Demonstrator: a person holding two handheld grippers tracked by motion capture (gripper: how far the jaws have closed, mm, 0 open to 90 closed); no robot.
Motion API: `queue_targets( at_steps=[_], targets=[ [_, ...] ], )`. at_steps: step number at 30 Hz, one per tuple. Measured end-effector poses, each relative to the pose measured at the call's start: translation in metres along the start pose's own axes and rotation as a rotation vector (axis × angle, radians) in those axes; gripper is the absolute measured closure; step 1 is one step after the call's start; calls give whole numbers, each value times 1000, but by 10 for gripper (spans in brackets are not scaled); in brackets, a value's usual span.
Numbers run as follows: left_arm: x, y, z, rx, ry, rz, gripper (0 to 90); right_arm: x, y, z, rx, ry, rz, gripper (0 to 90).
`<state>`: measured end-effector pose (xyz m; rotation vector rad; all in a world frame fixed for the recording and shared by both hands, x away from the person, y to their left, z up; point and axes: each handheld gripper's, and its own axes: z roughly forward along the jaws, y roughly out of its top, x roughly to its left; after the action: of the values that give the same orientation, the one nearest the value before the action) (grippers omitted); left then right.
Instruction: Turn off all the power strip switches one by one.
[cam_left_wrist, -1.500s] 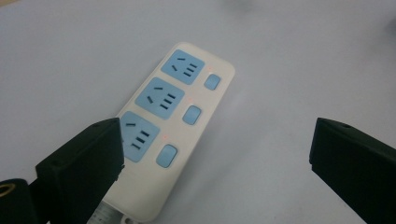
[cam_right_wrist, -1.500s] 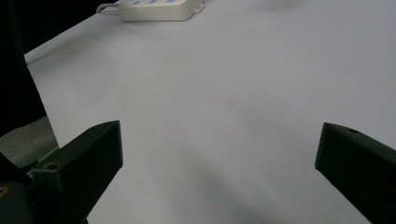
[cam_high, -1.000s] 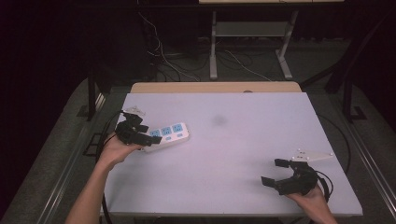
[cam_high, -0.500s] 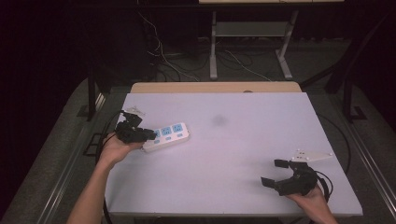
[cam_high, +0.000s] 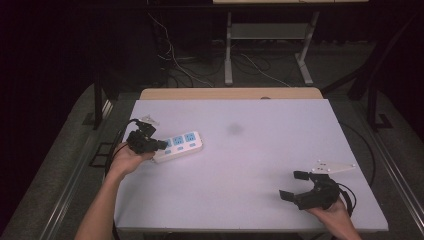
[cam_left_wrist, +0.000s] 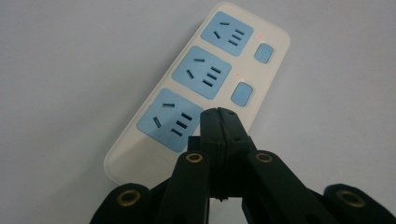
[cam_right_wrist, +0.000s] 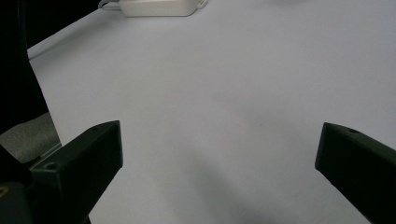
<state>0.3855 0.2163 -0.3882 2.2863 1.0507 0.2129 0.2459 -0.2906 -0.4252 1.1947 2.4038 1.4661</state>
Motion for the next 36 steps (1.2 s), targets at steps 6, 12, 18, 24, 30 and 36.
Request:
queue_targets(
  at_steps=[6, 12, 18, 24, 30, 36],
  targets=[
    [1, -1, 4, 9, -1, -4, 891, 0, 0, 0, -1, 1, -1, 6],
    [3, -3, 8, 20, -11, -8, 891, 0, 0, 0, 1, -1, -2, 6],
    [3, -3, 11, 21, -15, -9, 891, 0, 0, 0, 2, -2, -3, 6],
    [4, -3, 15, 34, -25, -6, 891, 0, -1, 0, 2, -2, -3, 6],
    [4, -3, 17, 30, -31, -17, 891, -1, -1, 0, 2, -2, -2, 6],
    [4, -2, 17, 35, -36, -16, 891, -1, -1, 0, 3, -3, -2, 6]
  ],
)
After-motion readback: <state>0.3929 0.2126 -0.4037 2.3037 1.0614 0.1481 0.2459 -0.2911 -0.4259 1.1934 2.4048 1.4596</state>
